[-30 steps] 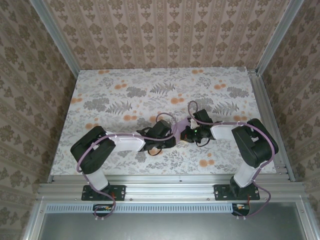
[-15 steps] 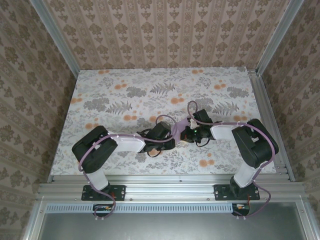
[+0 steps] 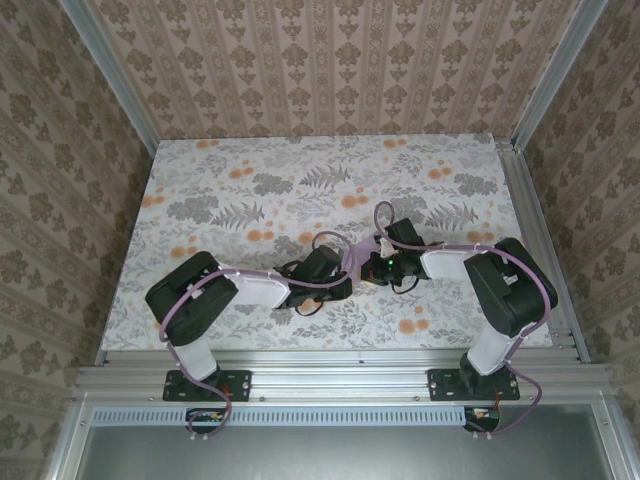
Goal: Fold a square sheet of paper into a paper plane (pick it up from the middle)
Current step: Fold the triangle a second time at the center of the table.
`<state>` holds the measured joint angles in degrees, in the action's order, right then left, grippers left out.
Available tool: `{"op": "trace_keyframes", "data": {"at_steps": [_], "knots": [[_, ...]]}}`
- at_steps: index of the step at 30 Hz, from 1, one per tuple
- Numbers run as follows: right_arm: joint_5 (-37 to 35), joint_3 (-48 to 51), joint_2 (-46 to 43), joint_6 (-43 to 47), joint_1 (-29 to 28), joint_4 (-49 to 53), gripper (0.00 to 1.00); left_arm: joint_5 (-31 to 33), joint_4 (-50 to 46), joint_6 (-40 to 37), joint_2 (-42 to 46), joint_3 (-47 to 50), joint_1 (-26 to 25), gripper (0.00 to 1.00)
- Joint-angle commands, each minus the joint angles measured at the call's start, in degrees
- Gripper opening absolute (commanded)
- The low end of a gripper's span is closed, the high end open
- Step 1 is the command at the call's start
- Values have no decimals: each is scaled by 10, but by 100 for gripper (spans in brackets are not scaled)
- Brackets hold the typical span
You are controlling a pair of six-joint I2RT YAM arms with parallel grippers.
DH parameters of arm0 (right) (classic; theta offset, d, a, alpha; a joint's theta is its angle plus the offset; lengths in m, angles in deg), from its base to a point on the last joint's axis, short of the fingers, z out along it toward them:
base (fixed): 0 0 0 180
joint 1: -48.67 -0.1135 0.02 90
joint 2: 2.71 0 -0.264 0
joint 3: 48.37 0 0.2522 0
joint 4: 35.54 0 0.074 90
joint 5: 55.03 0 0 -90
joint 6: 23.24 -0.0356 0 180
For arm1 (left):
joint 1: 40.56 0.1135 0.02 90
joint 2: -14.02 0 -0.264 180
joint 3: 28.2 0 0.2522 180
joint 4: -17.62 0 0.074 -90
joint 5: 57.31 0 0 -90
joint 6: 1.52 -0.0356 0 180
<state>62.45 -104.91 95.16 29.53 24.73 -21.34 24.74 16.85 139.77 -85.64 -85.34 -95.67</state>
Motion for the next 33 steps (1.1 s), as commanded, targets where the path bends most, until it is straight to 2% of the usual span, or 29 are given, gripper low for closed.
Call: {"op": "trace_keyframes", "data": {"at_steps": [1, 7, 14, 21, 27, 33], "knots": [[-92, 13, 13, 21, 3, 96, 2, -10, -73, -26, 23, -3, -4, 12], [-91, 13, 15, 24, 3, 97, 1, -11, -123, -53, 54, -16, 4, 12], [-82, 14, 16, 23, 3, 92, 2, -18, -91, -53, 65, -29, 9, 12], [-76, 15, 15, 24, 2, 90, 2, -8, -73, -53, 24, -43, 21, 12], [-75, 18, 15, 22, 2, 87, 2, 37, -105, -61, 24, -42, 22, 13], [-75, 14, 16, 22, 2, 87, 2, 13, -82, -53, 6, -40, 18, 14]]}}
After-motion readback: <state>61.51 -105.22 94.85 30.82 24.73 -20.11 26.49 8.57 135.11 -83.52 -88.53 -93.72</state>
